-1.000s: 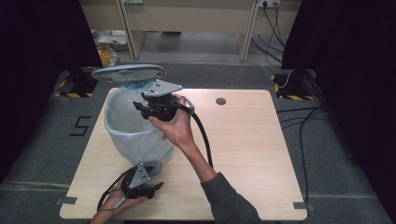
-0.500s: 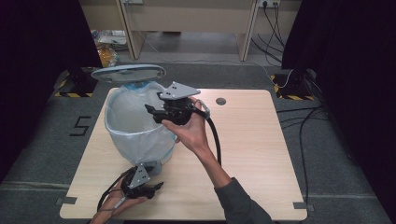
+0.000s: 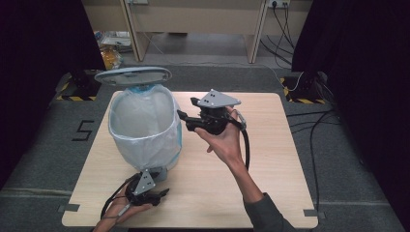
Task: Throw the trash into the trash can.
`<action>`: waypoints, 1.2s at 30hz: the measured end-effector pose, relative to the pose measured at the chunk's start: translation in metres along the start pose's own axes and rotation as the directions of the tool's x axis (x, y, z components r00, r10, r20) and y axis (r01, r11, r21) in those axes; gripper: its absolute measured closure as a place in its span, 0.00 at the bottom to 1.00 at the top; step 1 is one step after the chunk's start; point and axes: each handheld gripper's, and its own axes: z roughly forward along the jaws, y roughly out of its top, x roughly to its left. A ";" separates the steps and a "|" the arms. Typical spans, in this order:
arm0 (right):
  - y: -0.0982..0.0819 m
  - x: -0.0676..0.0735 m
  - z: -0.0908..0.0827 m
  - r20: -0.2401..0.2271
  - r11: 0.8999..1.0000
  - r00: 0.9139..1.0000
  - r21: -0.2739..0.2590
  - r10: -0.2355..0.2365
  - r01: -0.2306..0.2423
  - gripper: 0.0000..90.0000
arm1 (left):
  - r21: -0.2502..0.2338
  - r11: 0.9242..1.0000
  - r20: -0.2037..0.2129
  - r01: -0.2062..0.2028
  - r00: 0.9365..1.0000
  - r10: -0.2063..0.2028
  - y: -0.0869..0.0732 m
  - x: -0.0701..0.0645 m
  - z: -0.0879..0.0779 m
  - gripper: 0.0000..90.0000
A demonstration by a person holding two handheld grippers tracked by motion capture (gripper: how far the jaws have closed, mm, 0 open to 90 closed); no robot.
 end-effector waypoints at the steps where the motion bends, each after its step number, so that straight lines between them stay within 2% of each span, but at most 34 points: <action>1: 0.000 0.000 0.000 0.000 1.000 1.000 0.000 0.000 0.000 0.46 | 0.000 1.000 0.000 0.000 1.000 0.000 0.000 0.000 0.000 0.34; 6: -0.011 -0.010 -0.014 0.027 1.000 1.000 0.009 0.008 -0.009 0.43 | 0.001 1.000 -0.001 -0.001 1.000 0.001 0.000 0.000 0.000 0.34; 15: -0.027 -0.018 -0.032 0.057 1.000 0.998 0.026 0.004 -0.005 0.41 | 0.002 1.000 -0.002 -0.002 1.000 0.002 0.000 0.000 0.000 0.34; 19: -0.040 -0.024 -0.043 0.079 0.999 0.997 0.034 0.020 -0.023 0.40 | 0.004 1.000 -0.003 -0.005 1.000 0.005 0.000 0.000 0.000 0.34; 36: -0.076 -0.032 -0.068 0.118 0.996 0.991 0.059 0.057 -0.064 0.38 | 0.000 1.000 -0.004 -0.003 1.000 0.003 0.000 0.000 0.000 0.34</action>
